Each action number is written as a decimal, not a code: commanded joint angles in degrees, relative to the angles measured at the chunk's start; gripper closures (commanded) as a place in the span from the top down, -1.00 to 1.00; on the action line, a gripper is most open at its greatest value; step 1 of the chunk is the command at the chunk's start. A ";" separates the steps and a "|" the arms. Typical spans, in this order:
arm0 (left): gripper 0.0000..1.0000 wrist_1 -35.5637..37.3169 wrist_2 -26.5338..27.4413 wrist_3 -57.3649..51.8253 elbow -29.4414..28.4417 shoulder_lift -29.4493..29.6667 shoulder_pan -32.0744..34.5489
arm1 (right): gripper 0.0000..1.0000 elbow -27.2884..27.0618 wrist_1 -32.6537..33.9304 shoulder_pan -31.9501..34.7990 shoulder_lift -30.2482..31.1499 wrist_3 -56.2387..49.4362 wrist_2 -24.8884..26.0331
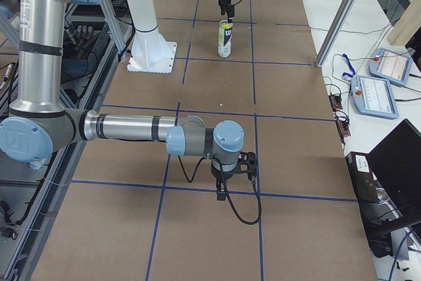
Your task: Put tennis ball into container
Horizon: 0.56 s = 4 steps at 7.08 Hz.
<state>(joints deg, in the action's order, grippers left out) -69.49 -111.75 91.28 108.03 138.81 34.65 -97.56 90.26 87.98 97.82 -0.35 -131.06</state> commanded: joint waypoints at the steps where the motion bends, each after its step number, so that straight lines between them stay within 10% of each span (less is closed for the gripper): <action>1: 1.00 -0.03 0.13 -3.36 5.05 -2.99 0.42 | 1.00 0.00 0.00 0.00 0.00 0.00 0.01; 4: 1.00 -0.12 -0.40 -23.09 11.40 -11.52 8.48 | 1.00 0.00 0.00 0.00 0.00 0.00 0.02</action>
<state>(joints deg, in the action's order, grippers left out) -69.58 -112.00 76.44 117.58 130.40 39.45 -97.56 90.26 87.98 97.82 -0.35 -131.05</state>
